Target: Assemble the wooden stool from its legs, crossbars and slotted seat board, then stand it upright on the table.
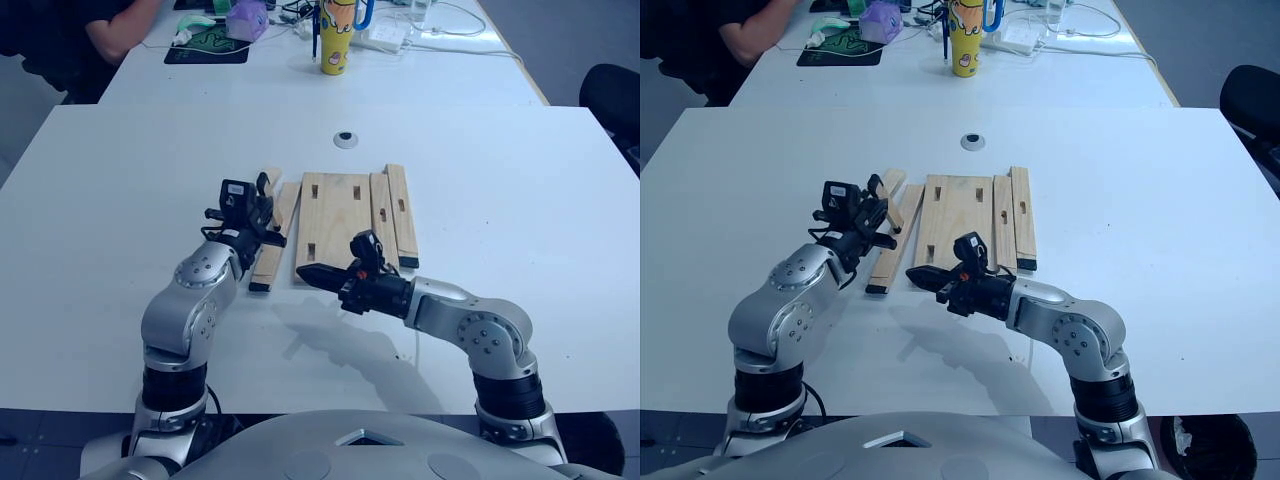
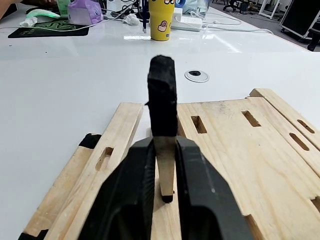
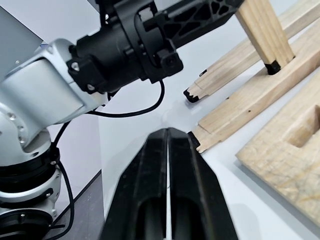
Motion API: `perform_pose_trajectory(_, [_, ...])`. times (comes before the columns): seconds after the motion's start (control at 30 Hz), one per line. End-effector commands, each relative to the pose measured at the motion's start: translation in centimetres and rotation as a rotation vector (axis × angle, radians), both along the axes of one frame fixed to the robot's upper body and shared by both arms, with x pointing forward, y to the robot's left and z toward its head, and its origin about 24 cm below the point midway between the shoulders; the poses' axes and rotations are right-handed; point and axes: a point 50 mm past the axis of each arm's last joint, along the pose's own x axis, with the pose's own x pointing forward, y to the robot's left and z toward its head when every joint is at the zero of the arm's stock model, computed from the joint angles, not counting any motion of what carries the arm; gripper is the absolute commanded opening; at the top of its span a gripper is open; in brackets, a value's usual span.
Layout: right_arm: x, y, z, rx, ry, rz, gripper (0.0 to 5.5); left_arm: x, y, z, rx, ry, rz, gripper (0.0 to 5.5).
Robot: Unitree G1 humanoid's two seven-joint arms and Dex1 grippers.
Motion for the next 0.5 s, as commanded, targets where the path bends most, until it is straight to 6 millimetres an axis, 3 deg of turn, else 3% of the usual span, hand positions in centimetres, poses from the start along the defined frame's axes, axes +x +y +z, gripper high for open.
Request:
perform_pose_trajectory(0.03, [0.1,0.0,0.1,-0.010,-0.012,-0.007,0.00,-0.3,0.2,-1.7,0.027,0.084,0.001,0.44])
perform_pose_trajectory(0.1, [0.1,0.0,0.0,-0.012,-0.010,-0.008,0.00,0.2,0.1,-0.7,0.019,0.014,0.000,0.44])
perform_pose_trajectory(0.13, [0.1,0.0,-0.1,-0.014,-0.009,-0.010,0.00,0.3,0.2,-0.1,0.035,-0.025,0.000,0.81])
perform_pose_trajectory(0.33, [0.0,-0.3,-0.5,-0.015,-0.002,-0.025,0.00,0.5,0.2,3.8,0.055,-0.281,-0.039,1.66])
perform_pose_trajectory(0.5, [0.1,-0.3,-0.9,-0.017,0.001,-0.032,0.00,-0.5,1.3,7.2,0.050,-0.515,-0.054,1.69])
